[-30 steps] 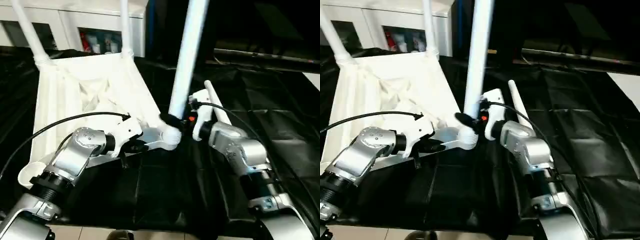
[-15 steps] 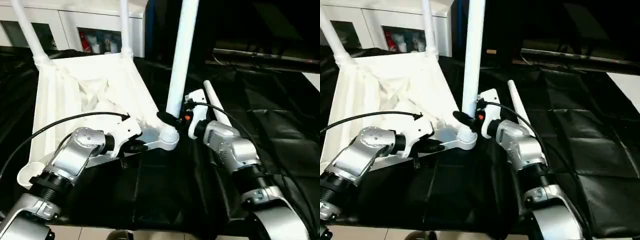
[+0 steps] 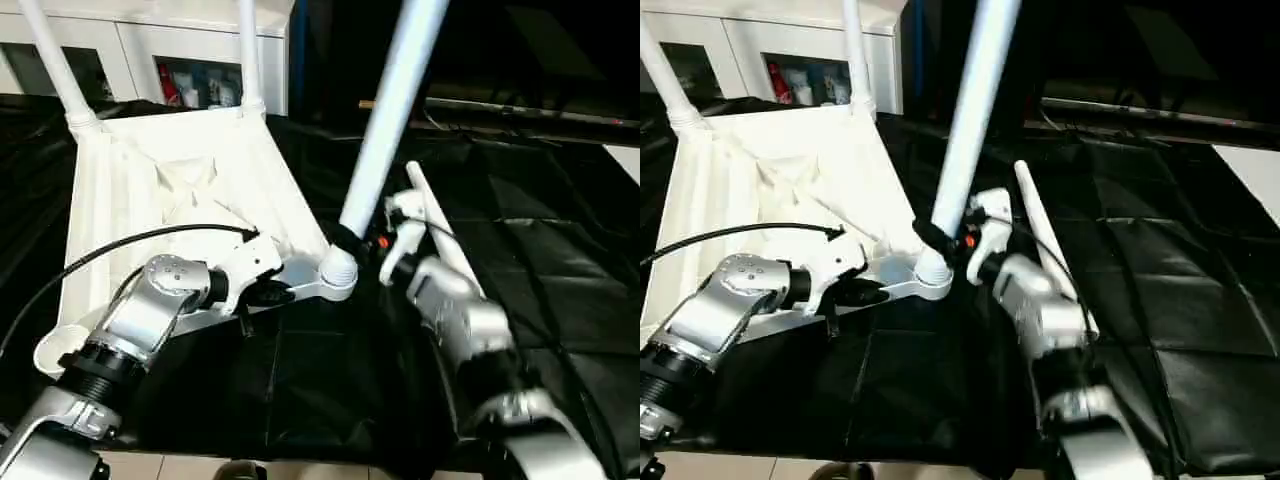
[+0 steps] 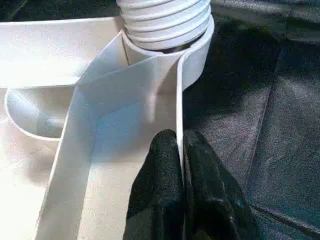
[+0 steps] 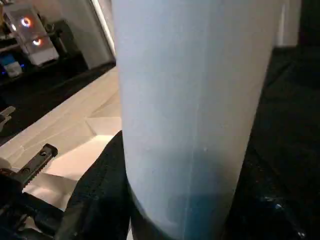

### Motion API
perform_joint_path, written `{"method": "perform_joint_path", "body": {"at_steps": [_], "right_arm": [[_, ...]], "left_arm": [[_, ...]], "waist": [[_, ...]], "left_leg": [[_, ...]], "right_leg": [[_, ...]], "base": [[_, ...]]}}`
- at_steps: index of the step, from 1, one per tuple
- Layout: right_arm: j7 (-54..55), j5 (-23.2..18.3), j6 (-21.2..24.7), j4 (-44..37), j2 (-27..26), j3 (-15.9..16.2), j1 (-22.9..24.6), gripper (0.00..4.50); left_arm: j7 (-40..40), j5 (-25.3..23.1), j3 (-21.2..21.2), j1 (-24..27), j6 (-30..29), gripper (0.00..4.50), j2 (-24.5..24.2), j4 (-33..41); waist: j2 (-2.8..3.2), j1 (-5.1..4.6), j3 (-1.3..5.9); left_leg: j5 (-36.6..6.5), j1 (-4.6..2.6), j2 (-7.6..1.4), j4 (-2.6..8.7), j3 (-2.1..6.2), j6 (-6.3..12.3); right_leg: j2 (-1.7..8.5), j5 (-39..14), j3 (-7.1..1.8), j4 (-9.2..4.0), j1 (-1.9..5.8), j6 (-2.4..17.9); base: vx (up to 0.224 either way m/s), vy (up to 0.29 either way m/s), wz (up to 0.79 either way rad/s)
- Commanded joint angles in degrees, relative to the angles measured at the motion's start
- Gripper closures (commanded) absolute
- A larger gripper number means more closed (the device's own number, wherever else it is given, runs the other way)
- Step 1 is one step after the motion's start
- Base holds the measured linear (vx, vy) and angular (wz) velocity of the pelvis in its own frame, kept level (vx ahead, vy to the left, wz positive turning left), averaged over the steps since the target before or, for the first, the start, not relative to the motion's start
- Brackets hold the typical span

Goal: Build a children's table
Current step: Insert table leg to table base

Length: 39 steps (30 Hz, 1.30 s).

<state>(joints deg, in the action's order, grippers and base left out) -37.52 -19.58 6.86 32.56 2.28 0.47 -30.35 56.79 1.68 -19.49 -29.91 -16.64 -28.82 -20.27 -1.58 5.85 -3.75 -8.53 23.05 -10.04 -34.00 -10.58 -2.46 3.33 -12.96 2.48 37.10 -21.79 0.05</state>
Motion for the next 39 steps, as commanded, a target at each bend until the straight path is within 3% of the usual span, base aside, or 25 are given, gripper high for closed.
{"method": "perform_joint_path", "body": {"at_steps": [1,6,8,10,13,15,17,18,19,25,26,35,39], "right_arm": [[0.2,2.4,-2.3,2.2,-0.3,0.7,4.2,2.61],[1.4,2.8,-7.3,3.2,-1.5,0.3,6.2,2.61],[3.5,3.9,-12.7,4.3,-3.2,-0.1,8.5,2.61],[4.0,4.5,-14.4,4.7,-3.7,0.2,9.3,2.61],[4.5,6.8,-17.0,5.3,-3.5,1.9,9.8,2.61],[4.3,8.3,-18.2,4.9,-3.1,3.4,9.7,2.61],[4.0,9.1,-18.6,4.7,-2.8,4.2,9.5,2.61],[3.3,9.9,-18.9,4.5,-2.6,5.0,9.2,2.61],[2.5,10.7,-19.1,4.6,-2.2,5.8,8.8,2.61],[-1.8,12.3,-16.5,5.5,-0.5,8.7,6.4,2.61],[-4.0,11.8,-14.0,6.2,0.1,9.1,4.9,2.61],[-12.9,10.5,-7.7,11.3,2.8,9.4,-0.6,2.61],[-18.5,11.1,-6.5,13.5,4.4,10.5,-1.4,2.61]], "left_arm": [[-0.6,0.1,2.0,-1.8,1.7,4.50,-0.1,-0.3],[-0.6,0.0,2.1,-2.1,1.8,4.50,0.1,-0.7],[-0.5,0.0,2.2,-2.2,1.9,4.50,-0.2,-0.7],[-0.3,-0.1,2.2,-2.1,1.9,4.50,-0.4,-0.6],[-0.1,-0.2,2.4,-1.9,1.9,4.50,-0.9,-0.4],[-0.1,-0.3,2.5,-1.8,1.9,4.50,-1.2,-0.3],[-0.1,-0.4,2.5,-1.7,1.8,4.50,-1.3,-0.2],[-0.1,-0.4,2.5,-1.5,1.8,4.50,-1.4,0.0],[-0.1,-0.4,2.5,-1.3,1.6,4.50,-1.5,0.2],[0.0,-0.4,2.4,-0.4,1.4,4.50,-1.7,1.2],[0.1,-0.3,2.3,-0.1,1.3,4.50,-1.8,1.7],[0.8,0.3,2.0,1.2,1.1,4.50,-2.1,3.8],[3.8,0.9,1.1,2.0,3.4,4.50,-3.1,4.9]], "waist": [[1.57,0.24,4.47],[1.63,0.33,4.41],[1.84,0.49,4.39],[1.83,0.56,4.40],[1.82,0.52,4.28],[1.34,0.42,4.16],[1.52,0.43,4.13],[1.15,0.41,4.14],[1.31,0.44,4.16],[1.02,0.18,4.07],[0.89,0.07,4.10],[0.42,-0.21,4.29],[0.20,-0.09,4.22]], "left_leg": [[-15.6,-2.35,-3.44,4.20,1.56,-2.52],[-17.3,-2.40,-3.51,4.42,1.65,-2.65],[-18.2,-2.38,-3.54,4.53,1.74,-2.93],[-18.9,-2.43,-3.57,4.63,1.83,-3.04],[-20.0,-2.39,-3.55,4.80,1.90,-3.12],[-20.4,-2.35,-3.52,4.90,1.89,-3.05],[-20.4,-2.30,-3.52,4.85,1.91,-2.92],[-20.2,-2.33,-3.57,4.87,1.87,-2.76],[-19.6,-2.28,-3.53,4.84,1.89,-2.57],[-19.3,-2.27,-3.51,4.73,1.80,-1.92],[-18.7,-2.19,-3.52,4.72,1.85,-1.54],[-17.0,-2.26,-3.61,4.64,1.68,-0.92],[-18.4,-2.30,-3.62,4.61,1.69,-1.14]], "right_leg": [[5.44,-4.0,-2.54,-4.35,1.50,13.5],[5.44,-6.3,-2.59,-4.55,1.34,13.4],[5.57,-7.3,-2.63,-4.64,1.19,13.3],[5.47,-7.2,-2.60,-4.62,1.18,13.2],[5.42,-7.9,-2.56,-4.65,1.11,13.1],[5.48,-9.6,-2.60,-4.83,1.15,12.9],[5.64,-10.8,-2.73,-4.99,1.15,12.5],[5.62,-10.8,-2.72,-5.03,1.14,12.5],[5.57,-10.3,-2.70,-4.93,1.16,12.4],[5.60,-11.0,-2.77,-5.06,1.19,12.5],[5.52,-10.8,-2.71,-4.94,1.29,12.6],[5.29,-7.4,-2.54,-4.70,1.28,13.3],[5.56,-9.6,-2.64,-4.92,1.25,13.2]], "base": [[0.000,0.000,0.00],[0.000,0.000,0.00],[0.000,0.000,0.00],[0.000,0.000,0.00],[0.000,0.000,0.00],[0.000,0.000,0.00],[0.000,0.000,0.00],[0.000,0.000,0.00],[0.000,0.000,0.00],[0.000,0.000,0.00],[0.000,0.000,0.00],[0.000,0.000,0.00],[0.000,0.000,0.00]]}}
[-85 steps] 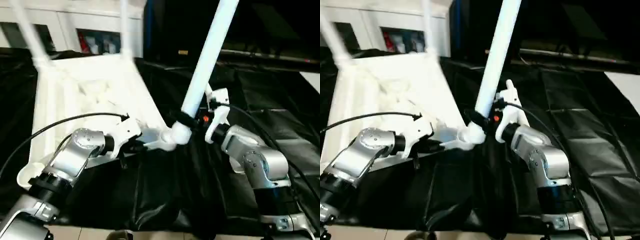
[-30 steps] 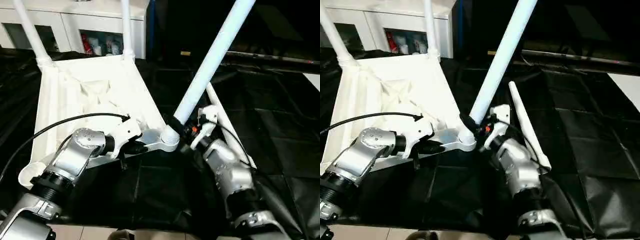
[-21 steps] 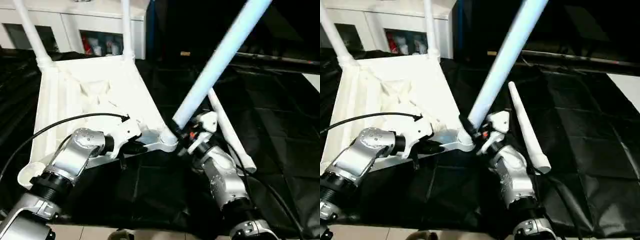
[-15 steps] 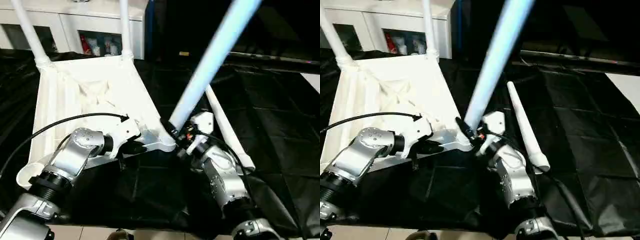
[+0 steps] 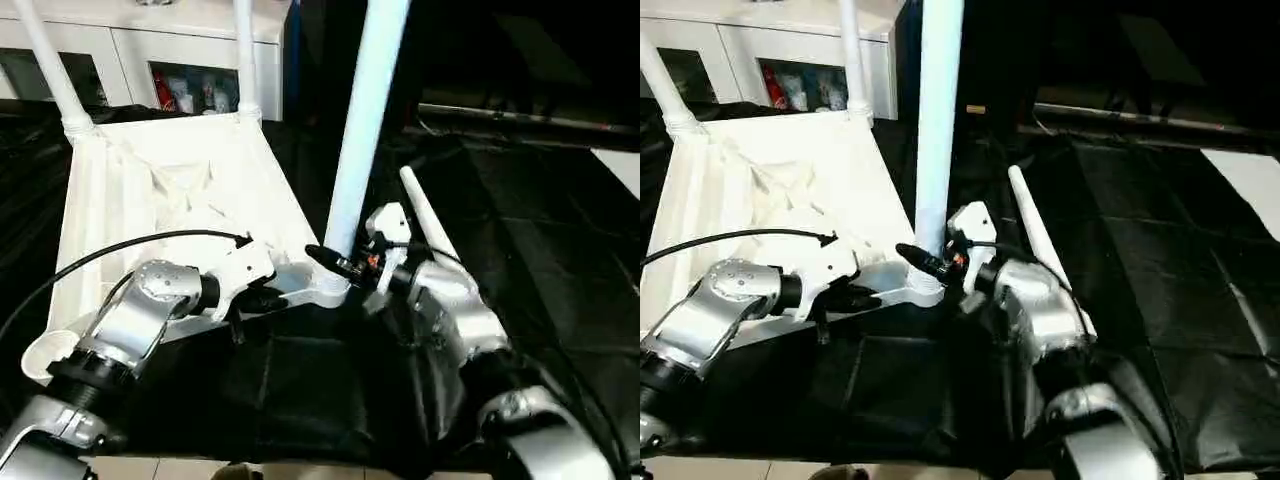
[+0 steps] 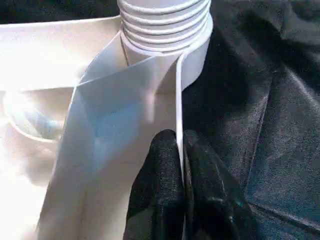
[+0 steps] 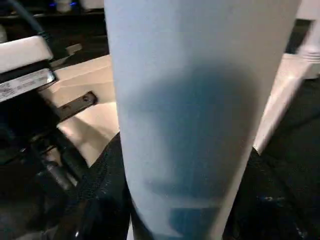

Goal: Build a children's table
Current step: Insert table leg to table base, then rotate leg to tighten

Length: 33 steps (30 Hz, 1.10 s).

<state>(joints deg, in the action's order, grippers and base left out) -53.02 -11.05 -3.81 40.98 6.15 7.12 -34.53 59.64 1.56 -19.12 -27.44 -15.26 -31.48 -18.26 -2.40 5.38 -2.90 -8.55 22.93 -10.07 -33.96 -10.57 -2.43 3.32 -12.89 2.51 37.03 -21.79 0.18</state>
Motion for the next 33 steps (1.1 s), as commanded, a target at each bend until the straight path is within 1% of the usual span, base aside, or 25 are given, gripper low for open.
{"method": "perform_joint_path", "body": {"at_steps": [1,3,4,7,9,12,13,14,15,16,17,18,20,21,22,23,24,25,26,27,29,30,31,32,33], "right_arm": [[-4.1,2.8,4.0,5.3,0.9,4.2,2.8,2.61],[-6.8,3.7,2.3,6.1,1.9,5.4,2.6,2.61],[-7.3,3.9,2.0,6.2,2.2,5.6,2.6,2.61],[-8.4,4.2,1.7,6.3,2.6,5.9,2.6,2.61],[-9.4,4.3,1.8,6.4,2.8,5.8,2.4,2.61],[-7.8,4.8,1.4,7.6,2.7,5.1,1.8,2.61],[-7.8,4.8,1.4,7.6,2.7,5.1,1.8,2.61],[-3.8,5.3,1.0,9.2,2.2,4.1,1.1,2.61],[-3.8,5.3,1.0,9.2,2.2,4.1,1.1,2.61],[2.4,5.7,0.6,11.5,1.2,2.6,0.2,2.61],[5.7,5.9,0.6,12.5,0.6,1.8,-0.2,2.61],[11.8,6.0,1.3,14.3,-0.3,0.4,-1.0,2.61],[14.8,5.9,1.6,15.2,-0.9,-0.4,-1.5,2.61],[19.5,5.6,2.3,16.5,-1.9,-1.7,-2.2,2.61],[21.8,5.3,2.9,17.3,-2.4,-2.3,-2.7,2.61],[24.2,4.8,3.7,18.1,-3.1,-3.1,-3.3,2.61],[25.6,4.4,4.1,18.7,-3.6,-3.5,-3.7,2.62],[29.9,3.9,4.6,20.0,-4.7,-4.4,-4.8,2.62],[32.2,3.6,4.8,20.8,-5.3,-5.0,-5.5,2.62],[33.7,3.4,4.8,21.4,-5.7,-5.3,-6.0,2.62],[41.1,3.1,4.9,24.1,-8.3,-6.6,-8.6,2.62],[44.0,2.5,5.1,25.3,-9.4,-7.7,-9.6,2.62],[47.1,2.6,5.6,26.3,-10.2,-8.3,-10.6,2.62],[48.6,2.7,5.6,27.1,-10.9,-8.6,-11.3,2.62],[49.7,2.7,5.8,27.7,-11.3,-8.8,-11.9,2.62]], "left_arm": [[1.9,1.1,0.5,-0.4,2.6,4.50,-0.8,3.2],[5.2,2.8,0.5,0.1,2.1,4.50,-1.8,5.1],[6.2,3.4,0.5,0.3,1.8,4.50,-2.0,5.6],[9.2,4.8,0.1,0.8,0.7,4.50,-2.8,7.1],[10.5,5.4,0.1,0.9,0.3,4.50,-3.0,7.5],[8.5,3.9,0.4,0.0,0.7,4.50,-2.1,5.4],[8.5,3.9,0.4,0.0,0.7,4.50,-2.1,5.4],[4.4,2.2,1.0,-1.3,0.5,4.50,-0.6,2.7],[4.4,2.2,1.0,-1.3,0.5,4.50,-0.6,2.7],[0.2,1.4,2.1,-2.6,-0.2,4.50,1.4,0.0],[-1.6,1.2,2.6,-3.1,-0.7,4.50,2.4,-1.1],[-4.1,1.1,3.3,-4.1,-1.4,4.50,3.7,-2.5],[-5.5,1.0,3.6,-4.6,-2.0,4.50,4.5,-3.3],[-7.4,0.6,3.8,-5.4,-2.7,4.50,5.7,-4.6],[-8.4,0.4,3.9,-5.9,-3.0,4.50,6.3,-5.3],[-9.9,0.2,4.2,-6.6,-3.7,4.50,7.2,-6.4],[-10.8,0.0,4.4,-7.0,-4.1,4.50,7.8,-7.2],[-14.2,-0.1,5.3,-8.4,-5.1,4.50,9.9,-9.4],[-16.2,-0.1,5.9,-9.3,-5.8,4.50,11.2,-10.8],[-17.4,-0.1,6.2,-9.8,-6.1,4.50,12.0,-11.7],[-26.7,0.3,9.1,-13.2,-9.1,4.50,17.3,-16.9],[-29.9,0.4,10.1,-14.4,-10.6,4.50,19.4,-18.5],[-32.9,0.6,10.9,-15.5,-11.5,4.50,21.3,-19.9],[-35.3,0.7,11.6,-16.1,-11.7,4.50,22.6,-20.6],[-36.7,0.6,11.7,-16.5,-11.7,4.50,23.5,-20.8]], "waist": [[0.92,0.46,3.38],[0.99,0.42,3.42],[0.85,0.36,3.39],[0.98,0.33,3.31],[1.25,0.25,3.29],[1.06,0.15,3.29],[1.16,0.14,3.31],[1.10,0.15,3.29],[1.06,0.08,3.05],[0.98,0.10,2.84],[0.96,0.02,2.46],[0.58,-0.27,2.34],[0.91,-0.42,2.41],[0.85,-0.75,2.52],[0.92,-0.99,2.39],[1.18,-1.05,2.51],[1.16,-1.09,2.51],[1.69,-1.19,2.47],[1.79,-1.40,2.40],[1.78,-1.36,2.35],[1.75,-1.52,2.28],[1.59,-1.37,2.37],[1.65,-1.36,2.27],[1.95,-1.63,2.05],[2.06,-1.32,2.16]], "left_leg": [[-18.5,-2.22,-3.62,4.59,1.69,-1.21],[-18.8,-2.26,-3.71,4.70,1.72,-1.50],[-19.3,-2.34,-3.67,4.70,1.70,-1.53],[-20.9,-2.51,-3.72,4.87,1.77,-2.18],[-22.7,-2.68,-3.72,4.94,1.85,-2.96],[-23.4,-2.72,-3.71,5.00,1.87,-3.40],[-23.6,-2.72,-3.68,4.99,1.88,-3.58],[-23.8,-2.75,-3.71,5.00,1.89,-3.61],[-24.7,-2.77,-3.62,4.98,1.91,-4.01],[-27.1,-3.27,-3.65,4.88,1.92,-4.56],[-30.1,-3.51,-3.49,4.92,2.36,-5.28],[-32.1,-3.54,-3.49,4.99,2.68,-5.82],[-33.6,-3.65,-3.45,5.10,3.11,-6.54],[-34.6,-3.38,-3.41,5.27,3.47,-6.79],[-35.9,-3.32,-3.36,5.48,3.64,-7.10],[-37.6,-3.77,-3.25,5.34,3.73,-7.25],[-38.2,-3.85,-3.25,5.33,3.80,-7.16],[-39.3,-3.68,-3.28,5.59,4.03,-7.34],[-40.6,-3.88,-3.18,5.80,3.95,-7.74],[-42.4,-4.40,-3.15,5.80,3.84,-7.84],[-43.1,-4.47,-3.12,6.03,3.66,-7.80],[-43.5,-4.64,-3.06,6.10,3.65,-7.71],[-44.8,-4.82,-3.07,6.26,3.54,-7.69],[-46.5,-4.31,-3.22,7.24,3.27,-7.74],[-48.7,-2.43,-3.82,9.82,2.48,-7.94]], "right_leg": [[5.60,-10.1,-2.68,-4.90,1.21,12.8],[5.47,-9.8,-2.63,-4.76,1.12,12.8],[5.41,-10.1,-2.60,-4.76,1.03,12.9],[5.45,-11.8,-2.66,-4.91,0.83,12.8],[5.44,-13.1,-2.69,-4.97,0.61,12.7],[5.42,-13.3,-2.75,-5.04,0.56,12.7],[5.47,-13.4,-2.78,-5.08,0.56,12.8],[5.49,-13.6,-2.78,-5.11,0.55,12.7],[5.55,-15.2,-2.80,-5.27,0.37,12.7],[5.75,-19.3,-2.93,-5.80,0.01,12.1],[5.96,-25.2,-2.84,-6.30,-0.19,11.0],[6.16,-29.7,-2.69,-6.65,-0.21,9.7],[6.29,-32.7,-2.46,-6.93,-0.20,8.4],[6.29,-33.7,-2.20,-7.04,0.00,7.5],[6.15,-34.3,-2.00,-7.17,-0.19,6.9],[6.03,-34.5,-1.82,-7.40,-0.46,6.7],[6.06,-34.3,-1.65,-7.58,-0.45,6.7],[5.94,-32.8,-1.40,-7.52,-0.18,6.8],[5.51,-31.3,-0.99,-7.54,-0.37,7.0],[5.39,-31.0,-0.55,-7.85,-0.55,6.7],[5.34,-30.0,-0.09,-7.86,-0.33,6.6],[5.35,-30.1,0.21,-7.96,-0.29,6.4],[5.22,-30.4,0.77,-8.00,-0.30,5.9],[4.70,-29.5,1.29,-7.53,0.15,5.5],[3.41,-25.1,1.75,-4.34,1.88,5.8]], "base": [[0.000,0.000,0.00],[0.000,0.000,0.00],[0.000,0.000,0.00],[0.000,0.000,0.00],[0.000,0.000,0.00],[0.000,0.000,0.00],[0.000,0.000,0.00],[0.000,0.000,0.00],[0.000,0.000,0.00],[0.000,0.000,0.00],[0.000,0.000,0.00],[0.000,0.000,0.00],[-0.025,0.008,-0.08],[-0.054,0.025,-0.21],[-0.054,0.025,-0.21],[-0.054,0.025,-0.18],[0.000,0.000,0.00],[0.000,0.000,0.00],[0.000,0.000,0.00],[-0.052,0.041,-0.11],[-0.026,0.020,-0.06],[-0.049,0.051,-0.09],[-0.049,0.051,-0.09],[0.000,0.000,0.00],[-0.053,0.044,-0.07]]}}
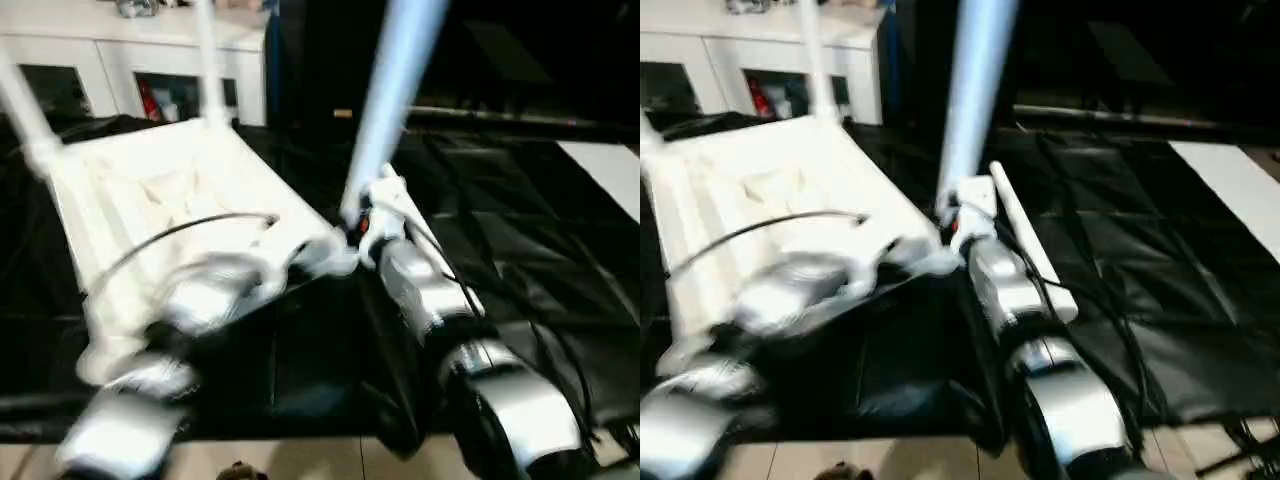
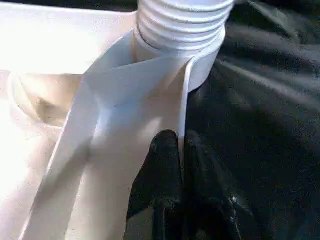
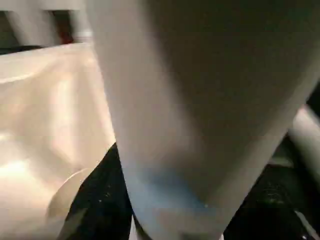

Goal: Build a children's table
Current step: Rotate leg to tighten

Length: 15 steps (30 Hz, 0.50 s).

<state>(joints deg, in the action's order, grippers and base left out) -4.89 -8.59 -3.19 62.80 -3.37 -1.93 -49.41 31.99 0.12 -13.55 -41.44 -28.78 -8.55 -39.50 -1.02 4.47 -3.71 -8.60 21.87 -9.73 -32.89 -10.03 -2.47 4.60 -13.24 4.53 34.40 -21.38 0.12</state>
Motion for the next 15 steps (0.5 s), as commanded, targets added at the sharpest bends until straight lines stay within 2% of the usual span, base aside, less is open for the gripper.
{"method": "perform_joint_path", "body": {"at_steps": [1,2,3,4,5,6,7,8,9,10,11,12,15], "right_arm": [[2.1,0.5,5.2,6.0,-1.8,0.4,2.9,2.62],[3.9,1.2,5.1,6.8,-2.3,0.7,2.0,2.62],[4.6,1.5,5.1,7.1,-2.5,0.8,1.6,2.62],[5.4,1.7,5.0,7.5,-2.7,0.7,1.3,2.62],[5.9,1.8,5.1,7.9,-2.8,0.7,0.8,2.62],[6.1,1.9,5.2,8.3,-2.9,0.4,0.5,2.62],[6.1,1.9,5.2,8.4,-2.9,0.4,0.5,2.62],[6.2,1.9,5.2,8.7,-3.0,0.1,0.2,2.62],[6.3,2.1,5.2,9.0,-3.1,0.0,-0.1,2.62],[6.5,2.2,5.1,9.3,-3.2,-0.3,-0.3,2.62],[6.7,2.3,5.1,9.7,-3.4,-0.8,-0.9,2.62],[6.8,2.3,5.2,9.8,-3.4,-0.8,-1.1,2.62],[6.6,2.6,5.2,10.0,-3.6,-1.2,-1.3,2.62]], "left_arm": [[-9.5,2.0,6.2,-2.6,1.8,4.50,0.9,0.4],[-11.6,1.7,6.3,-2.9,1.9,4.50,2.5,0.7],[-12.3,1.6,6.3,-2.9,1.9,4.50,3.2,0.9],[-13.1,1.6,6.7,-3.0,1.9,4.50,3.8,1.0],[-13.8,1.7,7.2,-2.8,1.8,4.50,4.4,1.5],[-14.0,1.5,7.2,-2.8,1.7,4.50,4.7,1.5],[-14.0,1.5,7.2,-2.8,1.7,4.50,4.7,1.5],[-14.0,1.5,7.3,-2.7,1.4,4.50,4.9,1.7],[-14.0,1.3,7.3,-2.5,1.3,4.50,4.9,1.7],[-14.1,1.2,7.3,-2.5,1.2,4.50,4.9,1.7],[-14.3,1.1,7.3,-2.4,0.9,4.50,4.7,1.7],[-14.3,1.2,7.3,-2.4,0.9,4.50,4.6,1.7],[-14.2,1.3,7.3,-2.4,0.8,4.50,4.4,1.7]], "waist": [[0.89,0.16,2.88],[0.66,1.13,3.17],[-1.51,2.63,3.72],[-5.28,2.09,2.85],[-3.83,1.99,2.48],[-3.47,2.22,3.28],[-3.26,2.93,3.95],[-1.91,1.82,4.57],[-1.77,1.22,3.93],[-2.16,0.56,3.69],[-2.07,0.39,3.79],[-2.16,0.21,3.96],[-2.21,0.14,4.06]], "left_leg": [[-49.7,-0.10,-4.40,10.61,0.88,-7.69],[-49.9,1.25,-4.51,12.31,-0.48,-7.32],[-41.6,0.06,-3.61,11.94,-3.38,-6.19],[-23.5,-8.94,-1.00,-5.73,-1.63,-2.85],[-12.6,-0.45,-0.78,-3.67,2.24,0.57],[-7.1,2.76,-0.99,-1.18,2.67,-0.05],[-7.3,-1.24,-1.83,2.05,1.21,-0.69],[-12.6,-3.43,-2.58,2.66,1.01,-0.47],[-17.2,-3.21,-2.58,2.96,0.68,-0.40],[-25.7,-3.05,-2.38,3.36,0.95,-0.90],[-27.8,-3.12,-2.22,3.31,1.08,-1.41],[-28.9,-3.09,-2.03,3.23,1.14,-1.67],[-26.5,-2.53,-2.06,3.52,1.17,-1.22]], "right_leg": [[1.17,-21.9,-0.06,0.82,2.32,6.2],[0.42,-18.5,0.05,4.44,3.52,6.2],[1.19,-21.1,-2.51,4.38,2.30,5.5],[9.33,-53.3,-4.45,-11.33,-8.01,1.4],[11.28,-48.1,-8.64,-7.64,0.86,2.8],[9.24,-39.9,-4.89,-4.57,4.20,2.6],[3.31,-18.9,-3.26,-3.27,-0.29,3.4],[2.33,-7.4,-3.05,-1.76,-1.10,8.2],[2.19,-8.0,-3.18,-2.37,-1.36,9.7],[2.50,-17.0,-2.92,-3.32,-0.97,9.4],[2.80,-20.1,-3.05,-3.77,-1.08,8.7],[3.09,-23.3,-3.25,-4.53,-1.41,6.8],[3.33,-23.7,-3.29,-4.83,-1.04,5.4]], "base": [[-0.053,0.044,-0.07],[-0.068,-0.007,0.07],[-0.025,-0.084,0.22],[-0.025,-0.084,0.22],[0.125,-0.061,-0.22],[0.119,0.015,-0.19],[0.119,0.015,-0.19],[0.004,-0.015,0.29],[0.000,0.000,0.00],[0.000,0.000,0.00],[0.000,0.000,0.00],[0.000,0.000,0.00],[0.000,0.000,0.00]]}}
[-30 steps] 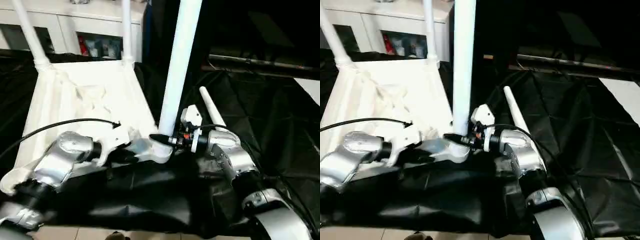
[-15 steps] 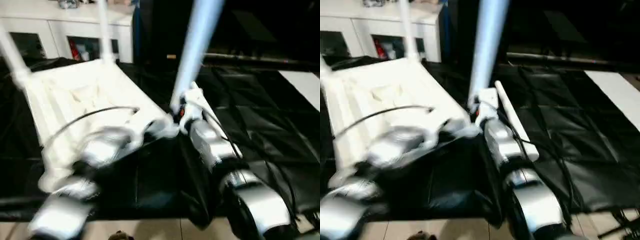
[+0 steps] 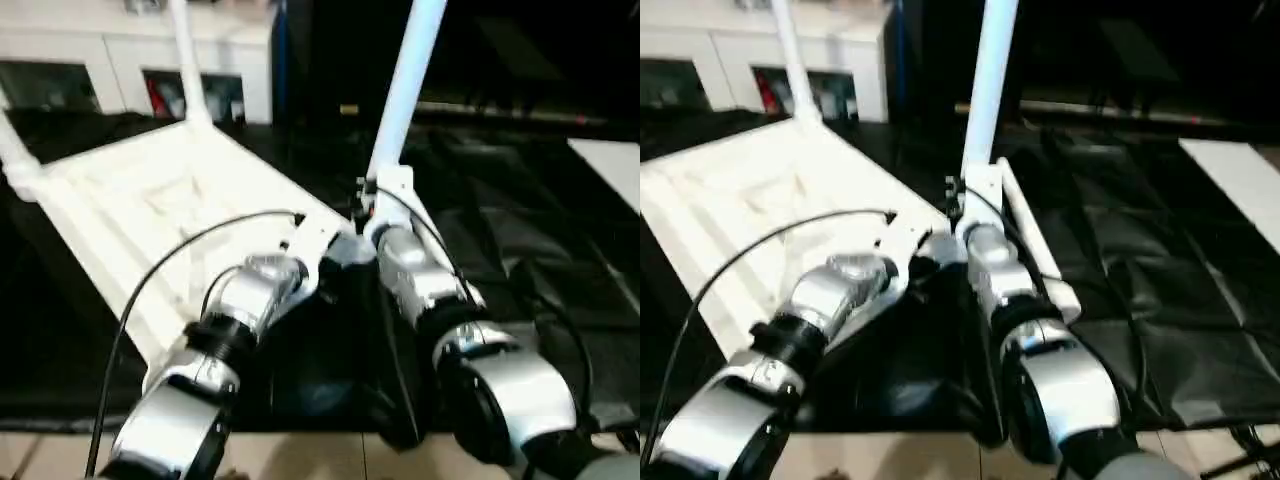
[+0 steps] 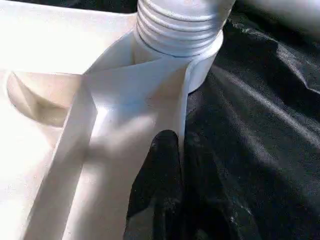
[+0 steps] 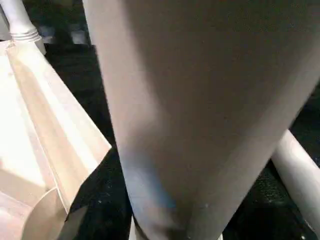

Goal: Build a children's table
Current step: Rotate leg to tighten

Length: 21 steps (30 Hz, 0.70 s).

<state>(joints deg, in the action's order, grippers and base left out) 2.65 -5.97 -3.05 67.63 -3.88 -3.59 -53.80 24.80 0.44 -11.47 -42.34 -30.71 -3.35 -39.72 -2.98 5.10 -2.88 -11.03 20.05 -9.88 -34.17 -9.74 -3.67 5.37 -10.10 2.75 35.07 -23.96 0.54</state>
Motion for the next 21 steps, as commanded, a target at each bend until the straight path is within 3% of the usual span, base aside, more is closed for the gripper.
{"method": "perform_joint_path", "body": {"at_steps": [1,4,6,7,9,11,12,13,15,16,18,21], "right_arm": [[-1.2,0.0,5.2,5.3,-3.2,0.3,2.9,2.62],[-2.5,0.2,5.6,5.5,-3.4,0.4,2.6,2.62],[-10.3,1.6,8.0,5.4,-3.2,2.6,2.0,2.62],[-14.0,2.8,8.6,5.2,-2.8,4.2,2.1,2.62],[-20.5,4.2,9.6,4.6,-2.0,6.5,2.5,2.62],[-26.2,4.8,10.2,3.9,-1.0,8.0,3.0,2.62],[-33.7,5.4,11.5,2.9,0.6,9.6,3.7,2.62],[-36.0,5.6,12.0,2.6,1.2,10.1,3.9,2.62],[-40.0,6.5,11.7,2.1,2.5,11.5,4.4,2.62],[-44.0,7.6,11.4,1.5,3.9,12.7,4.9,2.62],[-51.3,8.9,10.5,0.4,6.7,14.5,5.7,2.62],[-55.6,9.2,10.4,-0.6,8.5,15.5,6.1,2.62]], "left_arm": [[-6.7,0.8,5.2,-1.4,2.8,4.50,-0.9,2.0],[-5.2,0.6,4.7,-1.1,2.8,4.50,-1.5,2.6],[3.0,-0.1,1.0,1.1,2.7,4.50,-4.9,6.9],[7.0,-0.3,-0.8,2.3,3.8,4.50,-6.7,8.9],[12.3,-0.4,-3.0,4.3,4.4,4.50,-9.7,12.4],[14.9,-0.1,-4.0,5.6,3.3,4.50,-11.5,14.7],[20.0,1.2,-5.3,7.8,0.6,4.50,-15.1,19.1],[22.0,1.7,-5.8,8.7,0.2,4.50,-16.4,20.6],[24.7,2.6,-6.5,10.0,-0.9,4.50,-18.4,22.8],[27.7,3.2,-7.2,11.4,-0.4,4.50,-20.7,25.1],[32.8,4.8,-7.9,13.8,-0.9,4.50,-24.4,28.7],[34.9,5.3,-7.7,15.0,-1.4,4.50,-26.6,30.4]], "waist": [[-0.20,-0.45,3.27],[-0.16,-0.55,3.18],[-0.21,-0.68,3.17],[-0.39,-1.05,3.10],[-0.05,-1.43,3.11],[0.11,-1.74,3.21],[0.26,-1.80,3.23],[0.19,-2.23,3.19],[0.43,-2.45,3.21],[0.32,-2.58,3.51],[0.10,-2.58,3.53],[0.30,-2.64,3.43]], "left_leg": [[-22.5,-0.42,-1.95,4.97,0.84,0.08],[-21.6,-0.10,-2.06,5.15,0.87,-0.25],[-21.7,0.18,-2.20,5.23,0.98,-0.13],[-21.3,0.69,-2.17,5.38,1.09,0.06],[-20.9,0.55,-2.28,5.35,1.07,0.02],[-19.9,0.42,-2.55,5.39,1.07,-0.21],[-19.6,0.33,-2.67,5.38,1.00,-0.25],[-18.8,0.89,-2.96,5.58,1.06,-0.08],[-18.3,0.24,-3.07,5.45,0.78,-0.74],[-17.4,0.52,-3.22,5.37,0.97,-0.74],[-15.9,0.27,-3.23,5.20,0.73,-0.46],[-14.1,0.17,-3.27,5.18,0.51,0.01]], "right_leg": [[2.65,-25.7,-1.59,-5.51,1.68,4.8],[2.66,-24.4,-1.65,-5.33,1.82,5.1],[2.79,-24.3,-1.68,-5.16,2.02,5.3],[2.82,-24.9,-1.64,-5.14,2.30,5.0],[3.15,-26.0,-1.83,-5.42,2.05,5.0],[3.18,-24.7,-1.85,-5.27,2.24,6.2],[3.16,-23.5,-1.89,-5.15,2.24,6.8],[3.08,-20.7,-1.82,-4.74,2.79,8.1],[2.91,-18.1,-1.70,-4.59,2.30,9.9],[3.01,-15.6,-1.56,-3.96,3.01,11.1],[2.83,-13.5,-1.47,-3.79,2.97,12.1],[2.71,-11.4,-1.55,-3.51,2.98,13.8]], "base": [[0.000,0.000,0.00],[0.000,0.000,0.00],[0.000,0.000,0.00],[0.000,0.000,0.00],[0.000,0.000,0.00],[0.000,0.000,0.00],[0.000,0.000,0.00],[0.000,0.000,0.00],[0.000,0.000,0.00],[0.000,0.000,0.00],[0.000,0.000,0.00],[0.000,0.000,0.00]]}}
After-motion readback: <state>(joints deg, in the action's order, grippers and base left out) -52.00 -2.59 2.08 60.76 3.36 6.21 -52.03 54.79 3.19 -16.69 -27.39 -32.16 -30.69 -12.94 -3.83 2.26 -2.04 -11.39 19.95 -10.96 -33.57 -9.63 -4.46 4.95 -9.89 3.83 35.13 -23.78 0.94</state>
